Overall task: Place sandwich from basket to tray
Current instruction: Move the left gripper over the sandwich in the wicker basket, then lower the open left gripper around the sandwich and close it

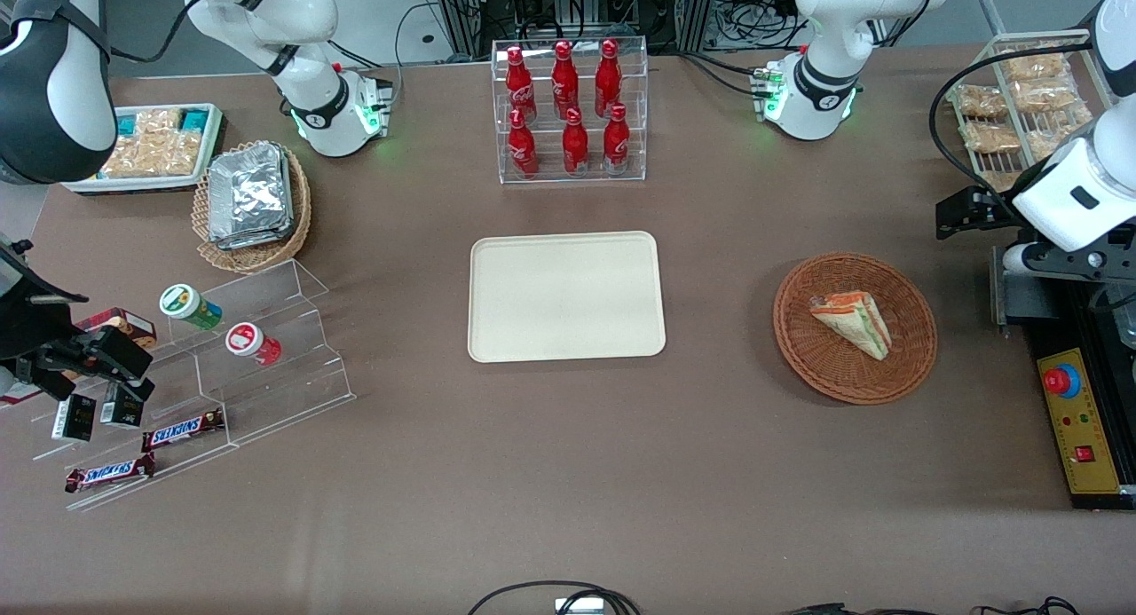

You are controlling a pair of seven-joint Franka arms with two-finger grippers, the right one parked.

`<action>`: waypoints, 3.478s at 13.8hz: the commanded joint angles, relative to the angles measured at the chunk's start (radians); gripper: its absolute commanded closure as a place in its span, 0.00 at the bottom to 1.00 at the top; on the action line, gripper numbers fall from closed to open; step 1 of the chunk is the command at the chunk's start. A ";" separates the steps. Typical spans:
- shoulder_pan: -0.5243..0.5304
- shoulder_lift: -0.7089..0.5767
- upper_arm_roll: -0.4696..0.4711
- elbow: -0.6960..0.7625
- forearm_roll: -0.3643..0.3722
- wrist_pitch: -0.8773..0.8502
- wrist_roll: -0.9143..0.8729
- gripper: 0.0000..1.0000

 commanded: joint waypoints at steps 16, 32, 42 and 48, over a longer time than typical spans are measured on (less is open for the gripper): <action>-0.003 -0.082 0.014 -0.503 0.003 0.462 -0.344 0.00; -0.013 0.049 0.013 -0.743 0.020 0.872 -0.820 0.00; -0.004 0.099 0.014 -0.814 0.024 0.997 -0.857 0.00; -0.001 0.124 0.037 -0.809 0.023 1.035 -0.857 0.00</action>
